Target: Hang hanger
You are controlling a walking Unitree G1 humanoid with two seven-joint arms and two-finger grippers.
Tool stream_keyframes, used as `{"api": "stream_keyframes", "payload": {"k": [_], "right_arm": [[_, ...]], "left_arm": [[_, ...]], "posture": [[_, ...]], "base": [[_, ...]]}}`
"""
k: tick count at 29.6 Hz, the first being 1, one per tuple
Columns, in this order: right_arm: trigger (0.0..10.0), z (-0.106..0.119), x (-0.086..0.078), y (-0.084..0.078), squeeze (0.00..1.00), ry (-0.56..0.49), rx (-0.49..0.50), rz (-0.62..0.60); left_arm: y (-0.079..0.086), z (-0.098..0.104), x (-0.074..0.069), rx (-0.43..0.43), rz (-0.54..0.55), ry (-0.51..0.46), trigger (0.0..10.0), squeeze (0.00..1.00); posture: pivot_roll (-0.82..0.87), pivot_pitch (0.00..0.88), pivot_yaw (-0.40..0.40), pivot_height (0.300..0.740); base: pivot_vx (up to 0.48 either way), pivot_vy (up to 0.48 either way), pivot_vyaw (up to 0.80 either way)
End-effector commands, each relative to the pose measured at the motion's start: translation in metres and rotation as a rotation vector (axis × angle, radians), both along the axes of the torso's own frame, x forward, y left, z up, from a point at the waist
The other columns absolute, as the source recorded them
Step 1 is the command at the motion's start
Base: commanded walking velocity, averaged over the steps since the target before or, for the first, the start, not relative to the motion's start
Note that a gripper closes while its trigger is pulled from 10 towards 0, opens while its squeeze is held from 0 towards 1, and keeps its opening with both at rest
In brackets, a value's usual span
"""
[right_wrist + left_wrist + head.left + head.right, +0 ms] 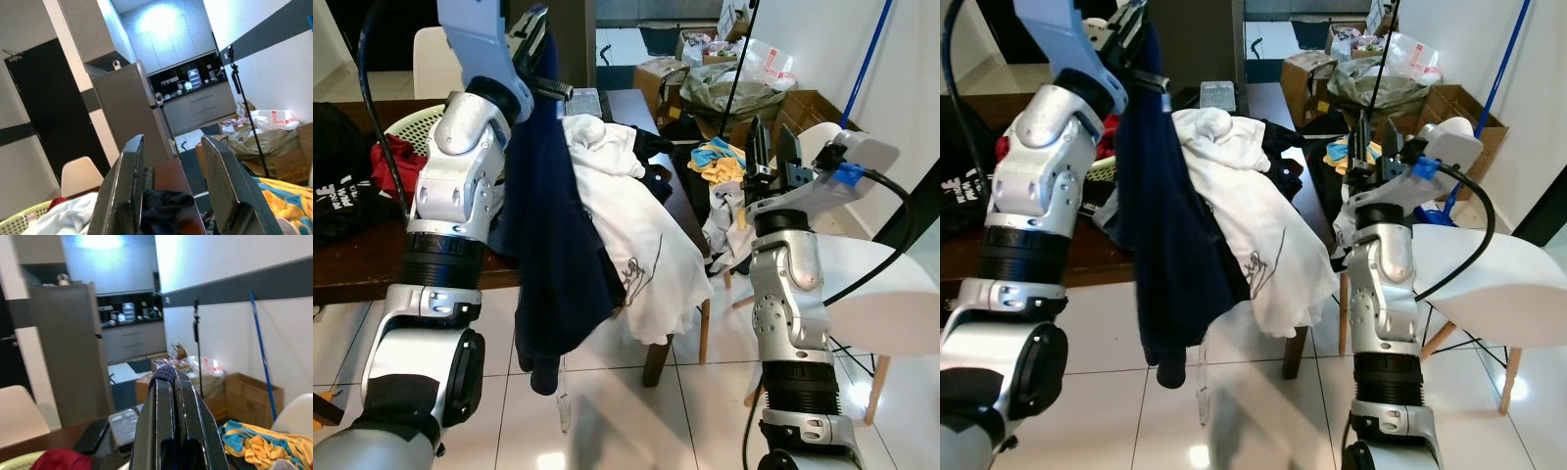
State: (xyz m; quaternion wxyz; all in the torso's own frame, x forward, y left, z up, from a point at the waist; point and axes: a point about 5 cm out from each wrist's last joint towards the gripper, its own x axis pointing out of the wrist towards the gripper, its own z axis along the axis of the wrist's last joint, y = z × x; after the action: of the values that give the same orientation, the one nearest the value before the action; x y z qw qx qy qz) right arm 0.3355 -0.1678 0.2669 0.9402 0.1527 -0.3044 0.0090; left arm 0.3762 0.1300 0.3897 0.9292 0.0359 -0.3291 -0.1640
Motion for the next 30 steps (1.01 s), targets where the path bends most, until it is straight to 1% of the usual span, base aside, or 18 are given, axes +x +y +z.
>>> {"api": "stream_keyframes", "payload": {"k": [1,2,3,5,6,7,8,9,12,15,19,21,24,25,26,28,29,30], "right_arm": [[10.0,0.0,-0.002,-0.004,0.0,-0.003,0.014,-0.009],[10.0,0.0,-0.002,-0.004,0.0,-0.003,0.014,-0.012],[10.0,0.0,-0.002,-0.004,0.0,-0.003,0.014,-0.012],[10.0,0.001,-0.001,-0.006,0.0,-0.006,0.019,-0.018],[10.0,0.001,-0.001,-0.006,0.0,-0.006,0.019,-0.018],[10.0,0.002,0.0,-0.006,0.0,-0.007,0.022,-0.022],[10.0,0.002,0.0,-0.006,0.0,-0.007,0.022,-0.022],[10.0,0.003,0.0,-0.006,0.0,-0.008,0.025,-0.024],[10.0,0.003,0.0,-0.006,0.0,-0.008,0.025,-0.024],[10.0,0.003,0.0,-0.007,0.0,-0.008,0.028,-0.028],[10.0,0.001,-0.003,-0.011,0.0,-0.008,0.033,-0.045],[10.0,0.001,-0.004,-0.012,0.0,-0.007,0.033,-0.047],[10.0,0.0,-0.004,-0.012,0.0,-0.003,0.035,-0.049],[10.0,-0.001,-0.005,-0.012,0.0,-0.001,0.035,-0.047],[10.0,-0.001,-0.005,-0.012,0.0,-0.001,0.035,-0.047],[10.0,-0.002,-0.005,-0.009,0.0,0.003,0.037,-0.041],[10.0,-0.002,-0.005,-0.009,0.0,0.003,0.037,-0.041],[10.0,-0.003,-0.006,-0.007,0.0,0.005,0.038,-0.036]], "left_arm": [[-0.013,0.027,-0.011,0.025,-0.048,-0.124,10.0,0.0],[-0.02,0.034,-0.012,0.036,-0.079,-0.142,10.0,0.0],[-0.02,0.034,-0.012,0.036,-0.079,-0.142,10.0,0.0],[-0.035,0.045,-0.013,0.077,-0.126,-0.181,10.0,0.0],[-0.035,0.045,-0.013,0.077,-0.126,-0.181,10.0,0.0],[-0.042,0.052,-0.014,0.104,-0.147,-0.203,10.0,0.0],[-0.042,0.052,-0.014,0.104,-0.147,-0.203,10.0,0.0],[-0.047,0.058,-0.015,0.129,-0.159,-0.222,10.0,0.0],[-0.047,0.058,-0.015,0.129,-0.159,-0.222,10.0,0.0],[-0.055,0.072,-0.016,0.165,-0.169,-0.253,10.0,0.0],[-0.057,0.077,-0.014,0.172,-0.166,-0.256,10.0,0.0],[-0.057,0.077,-0.012,0.173,-0.167,-0.254,10.0,0.0],[-0.054,0.067,-0.005,0.182,-0.145,-0.223,10.0,0.0],[-0.047,0.06,0.0,0.199,-0.107,-0.206,10.0,0.0],[-0.047,0.06,0.0,0.199,-0.107,-0.206,10.0,0.0],[-0.03,0.052,0.006,0.209,-0.032,-0.186,10.0,0.0],[-0.03,0.052,0.006,0.209,-0.032,-0.186,10.0,0.0],[-0.018,0.049,0.009,0.207,0.019,-0.162,10.0,0.0]], "posture": [[0.05,0.087,-0.001,0.74],[0.05,0.088,-0.001,0.74],[0.05,0.088,-0.001,0.74],[0.05,0.091,0.002,0.74],[0.05,0.091,0.002,0.74],[0.05,0.097,0.003,0.74],[0.05,0.097,0.003,0.74],[0.05,0.097,0.004,0.74],[0.05,0.097,0.004,0.74],[0.05,0.096,0.015,0.74],[0.05,0.102,0.022,0.74],[0.05,0.102,0.022,0.74],[0.05,0.102,0.023,0.74],[0.04,0.1,0.026,0.74],[0.04,0.1,0.026,0.74],[0.04,0.094,0.032,0.74],[0.04,0.094,0.032,0.74],[0.04,0.088,0.036,0.74]], "base": [[0.42,0.0,0.0],[0.416,0.0,0.0],[0.416,0.0,0.0],[0.422,0.0,0.0],[0.42,0.0,0.0],[0.431,0.0,0.0],[0.431,0.0,0.0],[0.428,0.0,0.0],[0.428,0.0,0.0],[0.429,0.0,0.0],[0.428,0.0,0.0],[0.428,0.0,0.0],[0.424,0.0,0.0],[0.428,0.0,0.0],[0.428,0.0,0.0],[0.42,0.0,0.0],[0.416,0.0,0.0],[0.311,0.0,0.0]]}}
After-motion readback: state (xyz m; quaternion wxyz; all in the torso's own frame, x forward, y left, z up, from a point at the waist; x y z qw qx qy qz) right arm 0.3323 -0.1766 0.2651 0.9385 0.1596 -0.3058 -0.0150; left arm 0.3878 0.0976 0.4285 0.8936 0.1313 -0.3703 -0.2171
